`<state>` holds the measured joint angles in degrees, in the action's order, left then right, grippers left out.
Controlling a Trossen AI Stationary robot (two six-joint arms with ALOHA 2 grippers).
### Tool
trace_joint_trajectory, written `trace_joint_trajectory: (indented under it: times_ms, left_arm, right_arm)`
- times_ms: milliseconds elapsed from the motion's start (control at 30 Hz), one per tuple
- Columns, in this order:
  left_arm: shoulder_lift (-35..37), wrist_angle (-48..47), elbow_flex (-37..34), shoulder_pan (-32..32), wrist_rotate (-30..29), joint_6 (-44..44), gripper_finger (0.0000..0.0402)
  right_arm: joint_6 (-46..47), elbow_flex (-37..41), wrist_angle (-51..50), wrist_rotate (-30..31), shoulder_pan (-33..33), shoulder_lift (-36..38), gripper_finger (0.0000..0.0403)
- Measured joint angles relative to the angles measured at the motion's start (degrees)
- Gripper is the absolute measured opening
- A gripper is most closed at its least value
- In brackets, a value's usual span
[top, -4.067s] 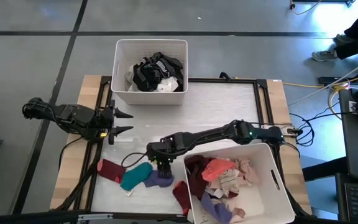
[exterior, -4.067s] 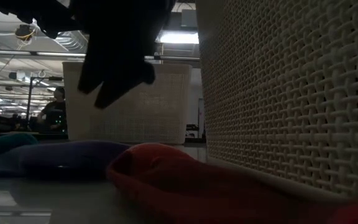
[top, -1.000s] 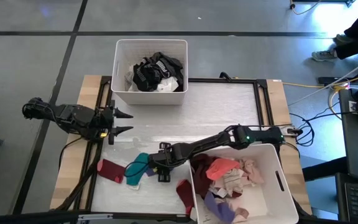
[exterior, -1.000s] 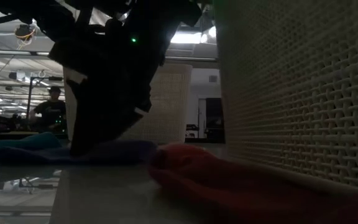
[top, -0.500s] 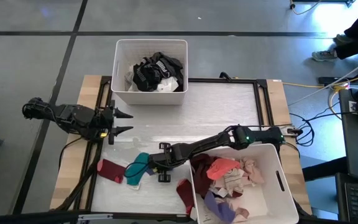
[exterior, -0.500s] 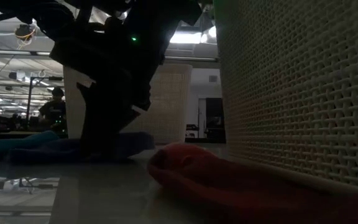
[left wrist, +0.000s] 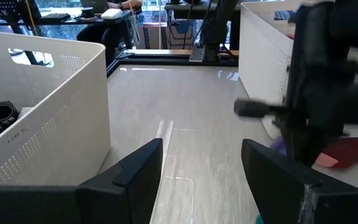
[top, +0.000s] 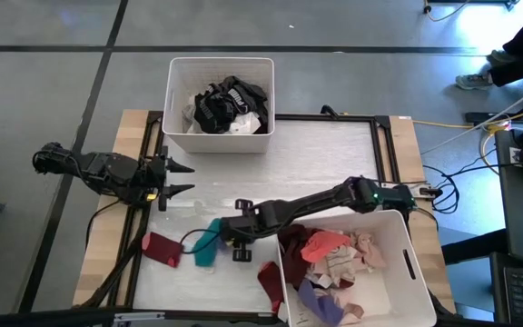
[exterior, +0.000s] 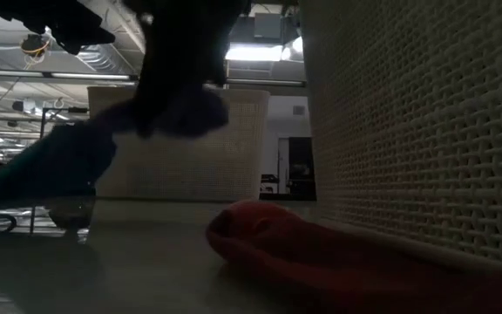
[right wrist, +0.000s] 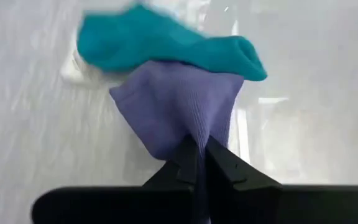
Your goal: Sort clothes
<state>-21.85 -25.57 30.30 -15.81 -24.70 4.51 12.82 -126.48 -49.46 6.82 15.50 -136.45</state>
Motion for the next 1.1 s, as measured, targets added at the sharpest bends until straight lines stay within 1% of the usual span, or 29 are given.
trace_joint_trajectory:
  times_ms: [133, 267, 500, 633, 833, 1000, 1100]
  left_arm:
    - [0.0, -0.1, 0.0, 0.0, 0.0, 0.0, 0.0210]
    - [0.0, -0.2, 0.0, 0.0, 0.0, 0.0, 0.0210]
    - [0.0, -0.4, 0.0, 0.0, 0.0, 0.0, 0.0210]
    - [0.0, -0.4, 0.0, 0.0, 0.0, 0.0, 0.0210]
    - [0.0, -0.5, 0.0, 0.0, 0.0, 0.0, 0.0210]
    - [0.0, -0.5, 0.0, 0.0, 0.0, 0.0, 0.0210]
    - [0.0, -0.6, 0.0, 0.0, 0.0, 0.0, 0.0210]
  right_arm:
    - [0.1, 0.0, -1.7, 3.0, 0.4, 2.9, 0.0017]
    - [0.9, 0.0, -2.9, 3.8, 0.9, 5.5, 0.0022]
    - [1.9, -0.1, -3.4, 4.1, 1.1, 8.4, 0.0016]
    - [1.9, -0.1, -3.5, 6.2, 1.1, 10.5, 0.0018]
    - [2.3, -0.1, -5.2, 6.2, 1.1, 13.1, 0.0018]
    - [5.9, -0.1, -10.1, 6.4, 2.0, 16.8, 0.0018]
    - [8.6, -0.1, -12.2, 8.5, 3.8, 19.5, 0.0019]
